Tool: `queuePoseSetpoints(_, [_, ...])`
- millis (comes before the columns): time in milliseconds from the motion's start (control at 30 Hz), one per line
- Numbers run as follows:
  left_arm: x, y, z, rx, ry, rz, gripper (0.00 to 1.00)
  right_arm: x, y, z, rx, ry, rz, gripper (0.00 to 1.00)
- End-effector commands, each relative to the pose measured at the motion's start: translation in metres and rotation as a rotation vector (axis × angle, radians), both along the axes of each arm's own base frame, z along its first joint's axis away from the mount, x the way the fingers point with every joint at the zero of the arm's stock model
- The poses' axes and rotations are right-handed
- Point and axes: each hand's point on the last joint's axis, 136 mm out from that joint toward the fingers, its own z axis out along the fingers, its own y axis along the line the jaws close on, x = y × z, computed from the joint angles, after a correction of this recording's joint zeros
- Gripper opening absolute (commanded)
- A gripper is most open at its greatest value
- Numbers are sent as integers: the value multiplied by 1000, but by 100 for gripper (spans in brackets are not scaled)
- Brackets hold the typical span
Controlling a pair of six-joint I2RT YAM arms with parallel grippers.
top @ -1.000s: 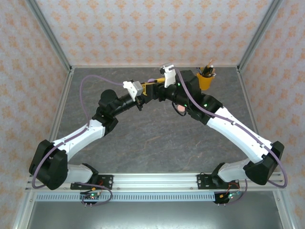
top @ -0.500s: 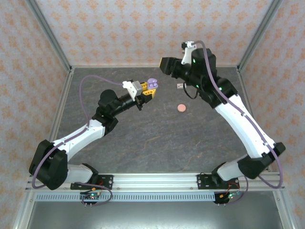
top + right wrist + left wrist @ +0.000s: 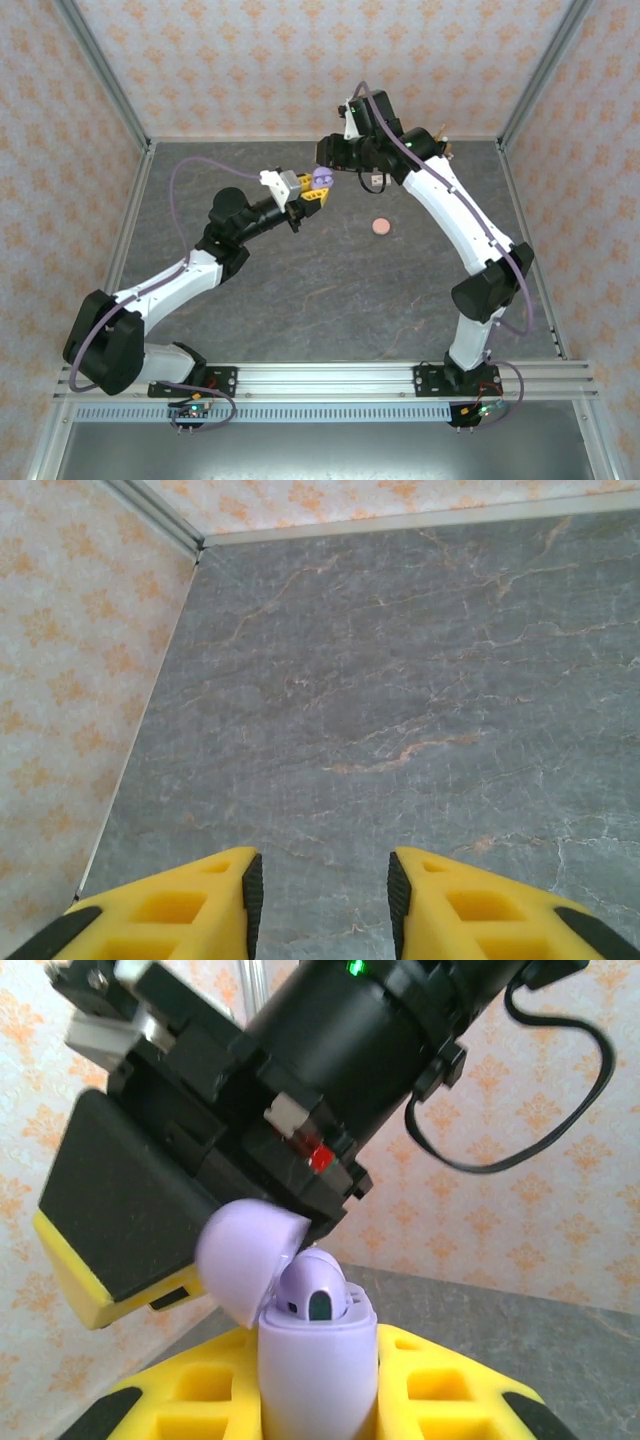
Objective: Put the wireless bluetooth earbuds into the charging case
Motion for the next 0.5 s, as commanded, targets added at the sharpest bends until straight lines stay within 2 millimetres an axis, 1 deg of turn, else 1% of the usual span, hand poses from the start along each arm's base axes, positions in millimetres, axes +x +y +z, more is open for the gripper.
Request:
queuePoseSetpoints(0, [5,-3,10,-34,-16,6,0,-37,-1,4,-8,25,86,37])
queuePoseSetpoints(133, [12,-2,8,-36,-5,27,0,-58,-10,-2,-19,25,99,34])
queuePoseSetpoints(200, [13,-3,8,-40,1,28,0,-61,-22,-2,-34,4,51,34])
queuePoseSetpoints(233, [15,-4,7,-42,9,29,0,-59,-30,-2,-48,-15,12,35])
queuePoseSetpoints(267, [16,-5,6,-45,18,26,0,-55,-41,-2,-62,-37,-47,38])
queuePoseSetpoints(300, [18,-6,4,-48,31,27,0,-49,-55,-2,-65,-49,-118,44])
queuePoseSetpoints(367, [25,-4,-1,-56,71,55,0,-38,-83,-2,-54,-63,-253,51])
queuePoseSetpoints(433, [36,-3,-12,-70,147,89,0,-32,-106,-8,-41,-70,-347,54])
queuePoseSetpoints(467, [43,-4,-21,-75,208,105,0,-31,-113,-14,-26,-59,-375,55])
